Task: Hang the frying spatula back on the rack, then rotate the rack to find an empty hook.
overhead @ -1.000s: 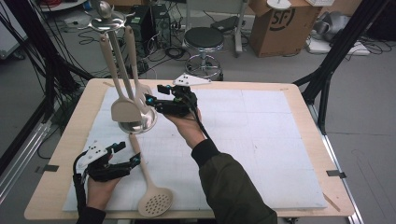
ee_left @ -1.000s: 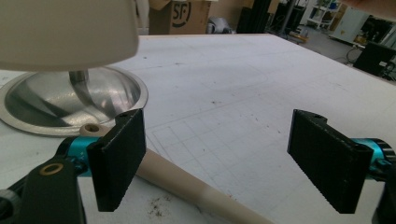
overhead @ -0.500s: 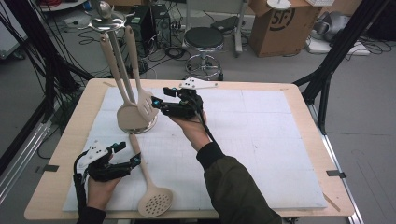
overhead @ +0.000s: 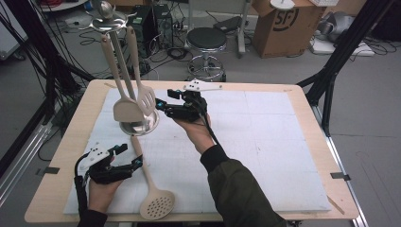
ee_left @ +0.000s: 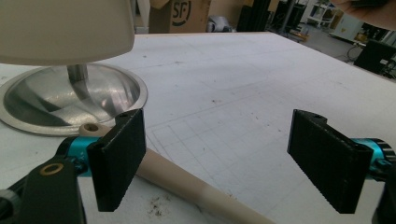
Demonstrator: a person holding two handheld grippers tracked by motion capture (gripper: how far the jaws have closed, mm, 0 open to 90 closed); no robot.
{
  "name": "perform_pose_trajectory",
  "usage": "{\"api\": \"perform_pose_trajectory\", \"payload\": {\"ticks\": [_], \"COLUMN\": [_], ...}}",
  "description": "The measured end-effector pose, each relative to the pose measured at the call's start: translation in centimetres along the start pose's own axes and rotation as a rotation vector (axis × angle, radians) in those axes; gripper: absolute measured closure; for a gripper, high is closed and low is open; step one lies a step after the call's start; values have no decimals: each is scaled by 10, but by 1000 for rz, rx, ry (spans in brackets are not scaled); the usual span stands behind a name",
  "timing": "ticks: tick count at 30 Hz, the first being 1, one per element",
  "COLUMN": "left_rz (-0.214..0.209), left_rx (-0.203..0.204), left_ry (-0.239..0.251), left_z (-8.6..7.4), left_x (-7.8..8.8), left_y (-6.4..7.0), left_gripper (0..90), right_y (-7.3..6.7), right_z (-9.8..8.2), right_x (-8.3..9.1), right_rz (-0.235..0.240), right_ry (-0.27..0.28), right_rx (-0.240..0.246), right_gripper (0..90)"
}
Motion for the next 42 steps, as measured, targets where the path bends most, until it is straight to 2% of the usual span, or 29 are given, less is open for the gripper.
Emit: {"api": "perform_pose_trajectory", "payload": {"ticks": [10,24,31,35,37,39,40,42], "left_rz": [-3,2,3,3,3,2,2,1], "left_rx": [1,4,7,7,8,9,9,9], "left_ry": [-2,-3,-3,-3,-2,-3,-2,-1], "left_z": [0,-1,0,0,0,0,0,0], "left_x": [0,-1,-1,-1,-1,-1,-1,-1], "left_y": [0,-1,-2,-2,-2,-2,-2,-2], "left_gripper": [201,201,201,201,201,201,201,201], "right_y": [1,3,4,6,5,4,3,-1], "right_z": [-1,9,30,40,44,47,49,52], "right_x": [-1,1,1,1,1,0,-1,-2], "right_rz": [3,22,32,35,41,49,51,72], "right_ry": [4,84,163,200,220,212,216,233], "right_rx": [-9,-17,-26,-36,-25,-14,-6,14], "right_gripper": [375,417,437,518,583,642,701,766]}}
Point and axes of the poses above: each handheld gripper's, and its own axes: x roughly backward along the jaws, z roughly out of its top, y roughly to its right, the point moved 8 cm from there along -x, roughly forward along the jaws, and after that the axes turned 14 degrees about z, right-handed, at the moved point
